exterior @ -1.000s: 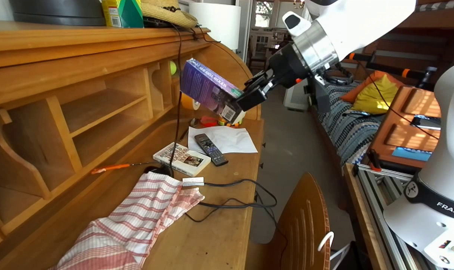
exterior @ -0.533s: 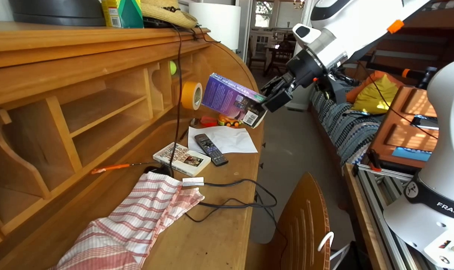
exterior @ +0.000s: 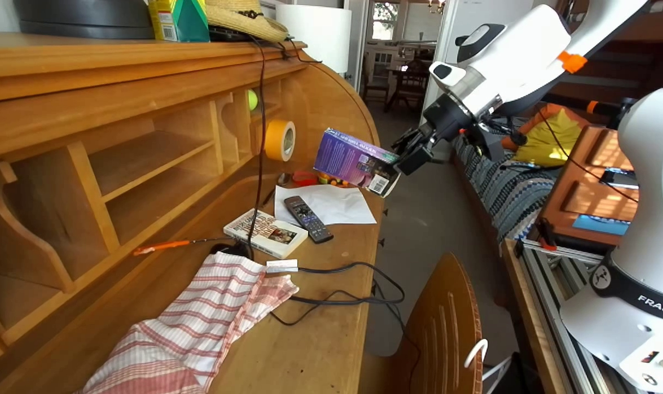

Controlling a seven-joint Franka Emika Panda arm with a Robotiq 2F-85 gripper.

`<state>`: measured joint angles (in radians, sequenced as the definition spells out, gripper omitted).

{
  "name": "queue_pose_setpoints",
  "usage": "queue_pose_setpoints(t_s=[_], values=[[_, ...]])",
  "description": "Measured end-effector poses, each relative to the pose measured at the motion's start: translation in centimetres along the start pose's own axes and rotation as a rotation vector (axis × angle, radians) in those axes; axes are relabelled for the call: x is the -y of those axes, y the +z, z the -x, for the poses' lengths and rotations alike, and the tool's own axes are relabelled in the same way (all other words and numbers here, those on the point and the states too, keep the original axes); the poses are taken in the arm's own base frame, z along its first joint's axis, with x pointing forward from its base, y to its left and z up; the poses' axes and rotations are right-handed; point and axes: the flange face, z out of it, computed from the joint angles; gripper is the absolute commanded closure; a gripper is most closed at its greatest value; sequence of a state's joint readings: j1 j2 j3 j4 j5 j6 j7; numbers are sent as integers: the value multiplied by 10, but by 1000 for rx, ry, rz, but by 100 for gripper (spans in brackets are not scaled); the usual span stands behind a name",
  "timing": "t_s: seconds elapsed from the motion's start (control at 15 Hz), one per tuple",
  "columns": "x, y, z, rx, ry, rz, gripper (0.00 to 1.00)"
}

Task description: Move the blue book to the right side of the shelf.

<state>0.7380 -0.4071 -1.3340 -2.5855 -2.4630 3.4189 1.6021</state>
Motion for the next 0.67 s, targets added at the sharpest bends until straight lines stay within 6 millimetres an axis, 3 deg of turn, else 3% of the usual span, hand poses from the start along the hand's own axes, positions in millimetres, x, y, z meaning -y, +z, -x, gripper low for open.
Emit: queue_pose_setpoints(t_s=[0.4, 0.67], values=[[4, 2, -12, -62, -5, -59, 95], [-7, 3, -22, -149, -40, -103, 95]])
